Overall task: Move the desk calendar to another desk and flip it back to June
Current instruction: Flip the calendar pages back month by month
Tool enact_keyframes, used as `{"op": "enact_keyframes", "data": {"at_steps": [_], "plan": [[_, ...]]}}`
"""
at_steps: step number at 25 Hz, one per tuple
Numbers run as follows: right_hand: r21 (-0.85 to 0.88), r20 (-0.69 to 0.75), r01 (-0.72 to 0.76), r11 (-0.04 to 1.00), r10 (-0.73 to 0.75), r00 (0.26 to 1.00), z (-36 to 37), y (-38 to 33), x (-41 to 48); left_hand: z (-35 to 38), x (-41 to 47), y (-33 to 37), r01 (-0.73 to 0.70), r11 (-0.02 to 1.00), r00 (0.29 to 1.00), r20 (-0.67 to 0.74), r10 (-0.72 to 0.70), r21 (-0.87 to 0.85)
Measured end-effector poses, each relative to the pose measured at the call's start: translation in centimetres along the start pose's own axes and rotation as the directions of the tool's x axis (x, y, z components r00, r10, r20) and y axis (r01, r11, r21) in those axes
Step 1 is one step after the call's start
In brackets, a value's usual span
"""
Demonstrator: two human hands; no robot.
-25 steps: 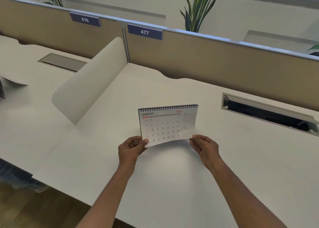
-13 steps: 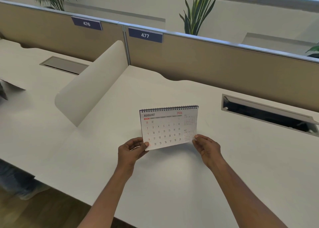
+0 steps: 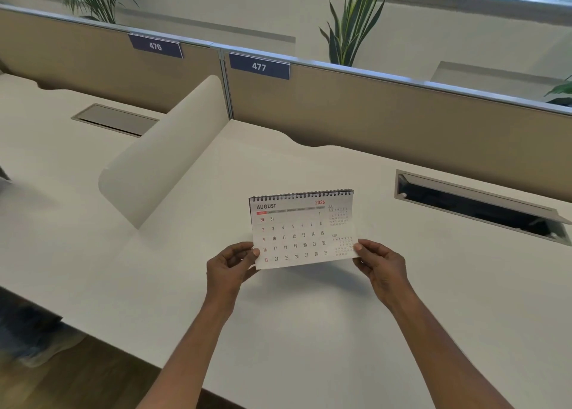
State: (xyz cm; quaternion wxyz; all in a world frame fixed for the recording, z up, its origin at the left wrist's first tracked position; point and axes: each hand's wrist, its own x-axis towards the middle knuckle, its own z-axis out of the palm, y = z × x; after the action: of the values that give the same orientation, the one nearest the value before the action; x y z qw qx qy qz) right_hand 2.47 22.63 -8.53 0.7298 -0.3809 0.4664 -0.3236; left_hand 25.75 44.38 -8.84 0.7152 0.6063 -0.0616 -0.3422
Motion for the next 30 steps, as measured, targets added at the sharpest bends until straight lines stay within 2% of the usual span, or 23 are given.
{"op": "enact_keyframes", "data": {"at_steps": [4,9,15,19,22,26,28,30], "plan": [[-0.010,0.069,0.030,1.000,-0.029,0.997,-0.7,-0.5,-0.4,0.2,-0.3,0.6,-0.010,1.000,1.000,0.014,0.010,-0.005],[0.090,0.180,-0.050,0.995,0.034,0.983,-0.9,-1.6,-0.7,0.3,-0.5,1.8,-0.040,0.999,0.999,0.032,0.040,0.011],[0.187,0.201,-0.012,0.982,-0.026,0.979,0.8,-3.5,-0.3,0.9,0.1,3.7,-0.124,0.992,0.989,0.087,0.121,0.026],[0.103,0.259,0.124,0.987,-0.147,0.955,2.0,-4.8,0.0,1.5,0.5,5.2,-0.237,0.965,0.968,0.114,0.224,0.114],[0.020,0.251,0.214,0.977,-0.212,0.945,2.7,-5.9,0.5,1.8,1.4,6.5,-0.342,0.921,0.939,0.112,0.326,0.187],[-0.066,0.259,0.305,0.950,-0.279,0.925,3.8,-7.6,1.1,2.5,3.0,8.8,-0.546,0.741,0.833,0.163,0.528,0.391],[-0.111,0.258,0.321,0.941,-0.284,0.923,4.4,-8.3,1.5,3.0,3.8,9.5,-0.576,0.702,0.808,0.157,0.568,0.419],[-0.153,0.244,0.320,0.935,-0.278,0.929,4.9,-8.6,1.9,3.3,4.4,9.8,-0.566,0.714,0.815,0.151,0.559,0.412]]}}
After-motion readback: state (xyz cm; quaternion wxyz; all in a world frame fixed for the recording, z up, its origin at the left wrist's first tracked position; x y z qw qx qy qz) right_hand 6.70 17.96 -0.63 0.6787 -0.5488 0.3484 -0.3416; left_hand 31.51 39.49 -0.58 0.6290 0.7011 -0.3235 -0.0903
